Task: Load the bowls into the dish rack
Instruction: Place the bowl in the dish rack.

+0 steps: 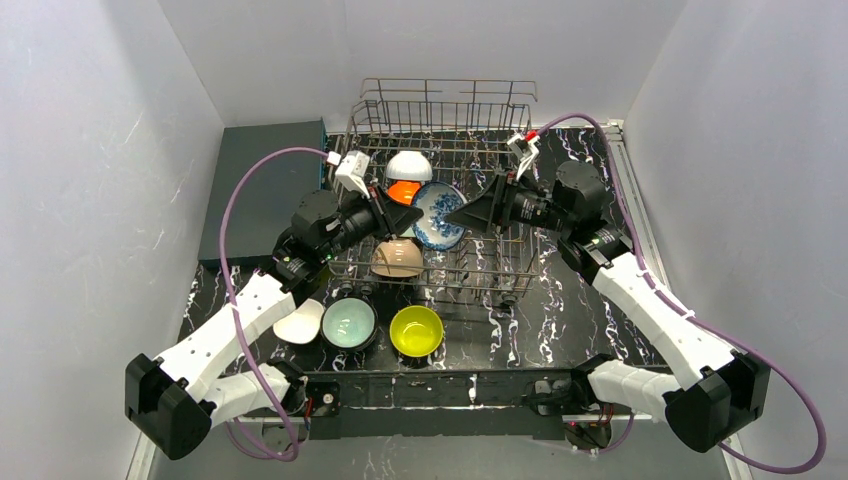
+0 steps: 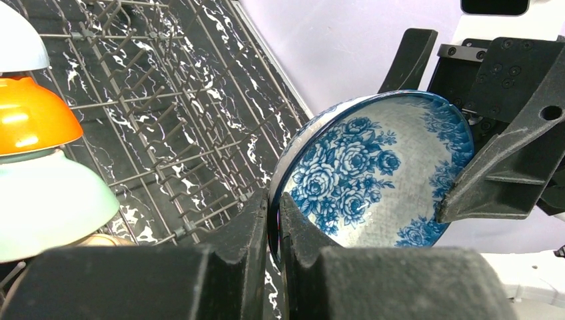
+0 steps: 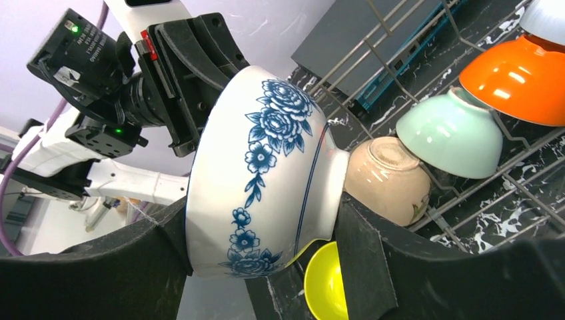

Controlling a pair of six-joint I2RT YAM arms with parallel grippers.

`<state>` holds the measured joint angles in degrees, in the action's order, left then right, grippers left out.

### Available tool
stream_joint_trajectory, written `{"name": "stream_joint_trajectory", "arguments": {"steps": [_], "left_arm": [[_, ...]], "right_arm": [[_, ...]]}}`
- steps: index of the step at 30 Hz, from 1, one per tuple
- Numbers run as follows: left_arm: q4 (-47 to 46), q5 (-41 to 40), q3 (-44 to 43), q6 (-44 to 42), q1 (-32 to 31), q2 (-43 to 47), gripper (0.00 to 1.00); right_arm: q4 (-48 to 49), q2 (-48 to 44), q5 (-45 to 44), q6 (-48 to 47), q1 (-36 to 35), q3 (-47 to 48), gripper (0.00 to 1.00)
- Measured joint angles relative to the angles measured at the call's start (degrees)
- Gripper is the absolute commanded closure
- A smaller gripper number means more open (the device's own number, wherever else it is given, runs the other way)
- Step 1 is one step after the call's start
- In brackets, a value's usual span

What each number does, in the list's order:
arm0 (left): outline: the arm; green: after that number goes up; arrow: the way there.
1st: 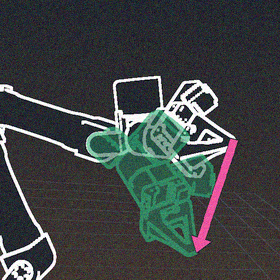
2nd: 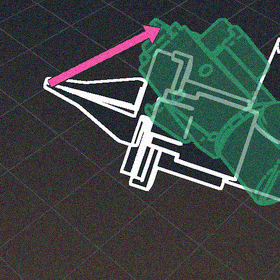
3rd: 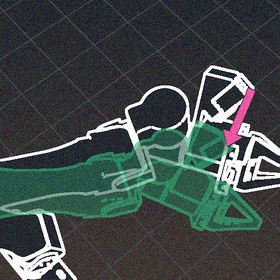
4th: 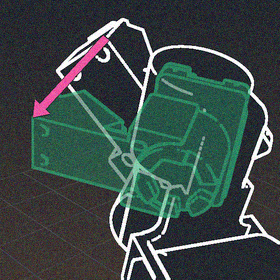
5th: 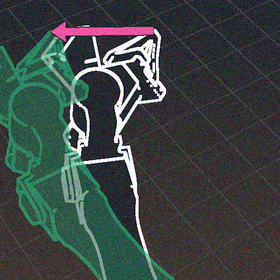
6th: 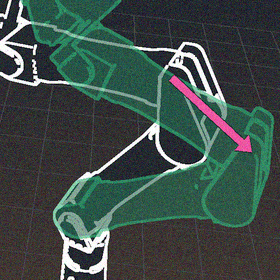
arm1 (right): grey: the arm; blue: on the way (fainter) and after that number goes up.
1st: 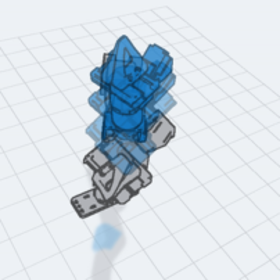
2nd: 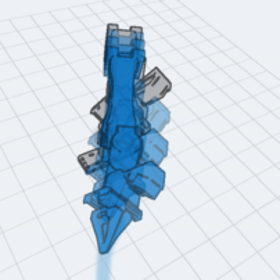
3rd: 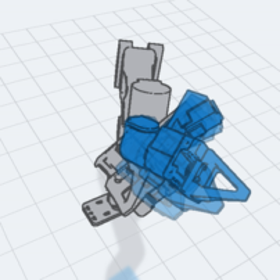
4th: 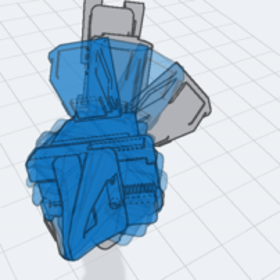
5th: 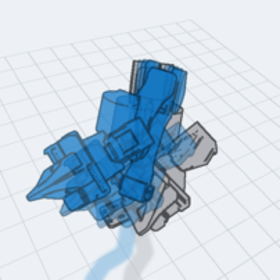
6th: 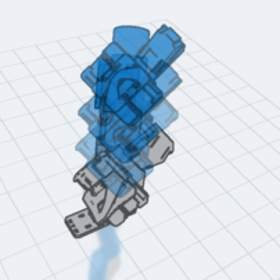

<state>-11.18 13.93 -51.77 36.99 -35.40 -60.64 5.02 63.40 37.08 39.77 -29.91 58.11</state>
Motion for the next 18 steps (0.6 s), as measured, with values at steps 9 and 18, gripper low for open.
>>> {"name": "stream_joint_trajectory", "arguments": {"steps": [9,18], "left_arm": [[-2.21,-0.98,0.83,0.15,-0.02,0.28,0.48],[-2.51,-0.92,1.66,0.37,-0.02,0.81,0.45]], "right_arm": [[-11.85,0.00,-2.86,-10.60,-0.35,1.25,0.99],[-24.24,-0.02,-13.20,-28.06,-0.48,4.96,0.99]]}}
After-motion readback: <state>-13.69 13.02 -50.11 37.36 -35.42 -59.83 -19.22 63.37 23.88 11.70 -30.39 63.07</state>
